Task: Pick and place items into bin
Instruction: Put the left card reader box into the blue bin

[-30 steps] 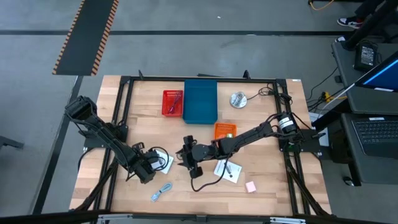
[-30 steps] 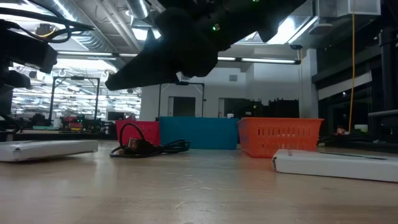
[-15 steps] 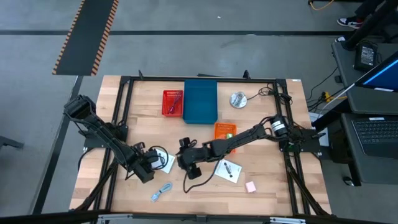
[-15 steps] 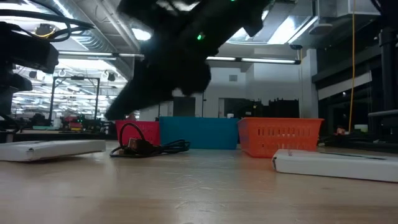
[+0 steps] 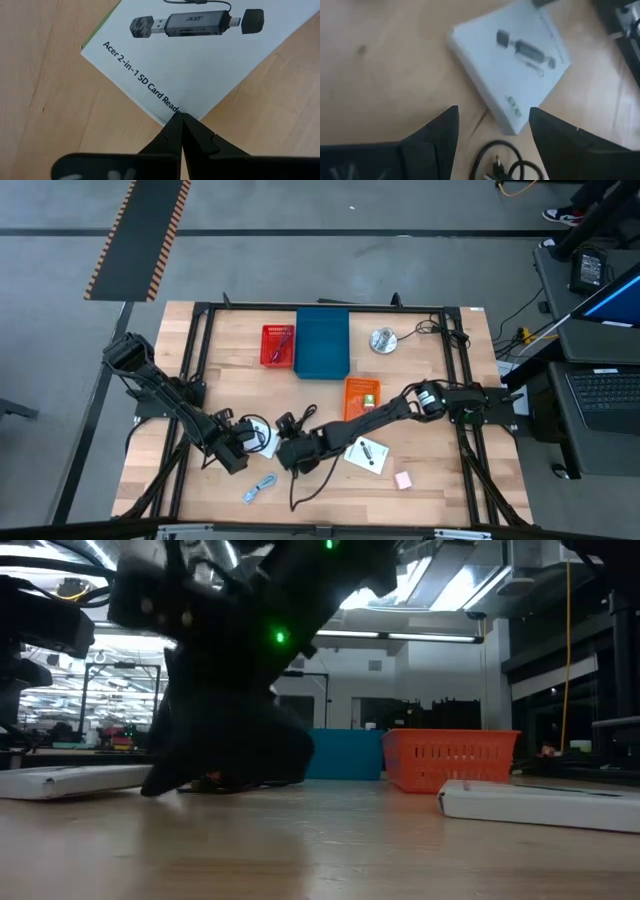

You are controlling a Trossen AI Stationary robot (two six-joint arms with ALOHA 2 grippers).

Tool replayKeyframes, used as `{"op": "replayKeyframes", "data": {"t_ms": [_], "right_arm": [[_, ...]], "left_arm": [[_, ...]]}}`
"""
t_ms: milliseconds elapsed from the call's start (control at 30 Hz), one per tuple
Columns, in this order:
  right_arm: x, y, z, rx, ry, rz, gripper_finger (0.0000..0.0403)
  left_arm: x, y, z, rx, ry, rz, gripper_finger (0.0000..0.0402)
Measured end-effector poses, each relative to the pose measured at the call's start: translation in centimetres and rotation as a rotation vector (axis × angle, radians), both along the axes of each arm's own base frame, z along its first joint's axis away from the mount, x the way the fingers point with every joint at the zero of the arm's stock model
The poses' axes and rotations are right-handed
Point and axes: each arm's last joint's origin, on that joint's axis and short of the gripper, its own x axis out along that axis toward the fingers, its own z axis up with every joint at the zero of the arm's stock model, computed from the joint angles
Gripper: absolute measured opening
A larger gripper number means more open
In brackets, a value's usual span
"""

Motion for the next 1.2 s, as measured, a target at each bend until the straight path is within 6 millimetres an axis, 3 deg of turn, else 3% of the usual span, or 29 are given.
{"op": "replayKeyframes", "data": {"t_ms": [267, 1000, 1200], "right_arm": [[0.3, -0.6, -1.0, -0.069, -0.016, -0.062, 0.022], [1.4, -1.3, -0.6, -0.141, -0.096, 0.022, 0.022], [1.4, -1.1, -0.6, -0.139, -0.102, 0.025, 0.0197]], "left_arm": [[0.0, 0.0, 0.0, -0.002, -0.002, -0.001, 0.0002], [0.2, -0.2, 0.0, -0.014, -0.015, -0.05, 0.0002], [0.2, -0.2, 0.0, -0.012, -0.016, -0.068, 0.0002]]}}
